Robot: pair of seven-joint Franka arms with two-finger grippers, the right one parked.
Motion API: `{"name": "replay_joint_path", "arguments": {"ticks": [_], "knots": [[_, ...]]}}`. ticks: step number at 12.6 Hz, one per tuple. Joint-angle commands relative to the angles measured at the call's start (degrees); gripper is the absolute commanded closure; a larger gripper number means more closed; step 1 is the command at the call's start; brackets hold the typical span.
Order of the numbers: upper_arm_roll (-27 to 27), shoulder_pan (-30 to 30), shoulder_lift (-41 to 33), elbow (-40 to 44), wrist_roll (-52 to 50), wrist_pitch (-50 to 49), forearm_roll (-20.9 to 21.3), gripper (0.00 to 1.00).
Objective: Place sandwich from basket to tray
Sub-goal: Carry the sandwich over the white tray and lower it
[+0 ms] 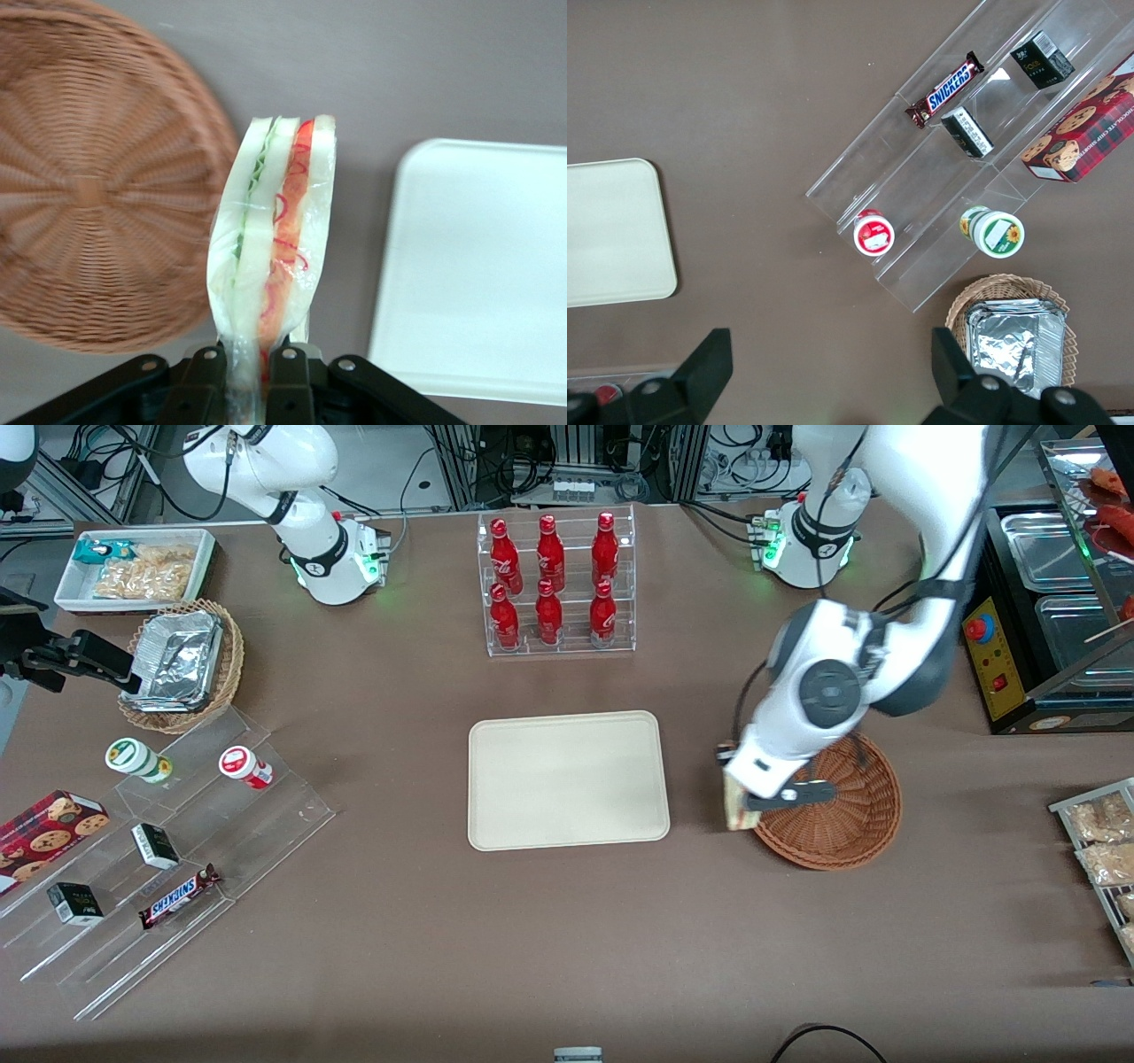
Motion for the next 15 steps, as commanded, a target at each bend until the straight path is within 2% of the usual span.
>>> {"name": "replay_joint_path", "arguments": {"ticks": [1,8,12,15], "knots": [[0.6,-6.2,7.4,8.8,-6.4,-1.3,0.9,1.00],[0.6,-17.9,18.9,22.1,-19.9,-1.1,0.8,1.00],[0.6,-21.3,23.9,26.5,-23.6,-0.9,0.8,1.00],[0.6,-22.3,25.6,26.5,-24.8,2.3,0.8,0.97]]}}
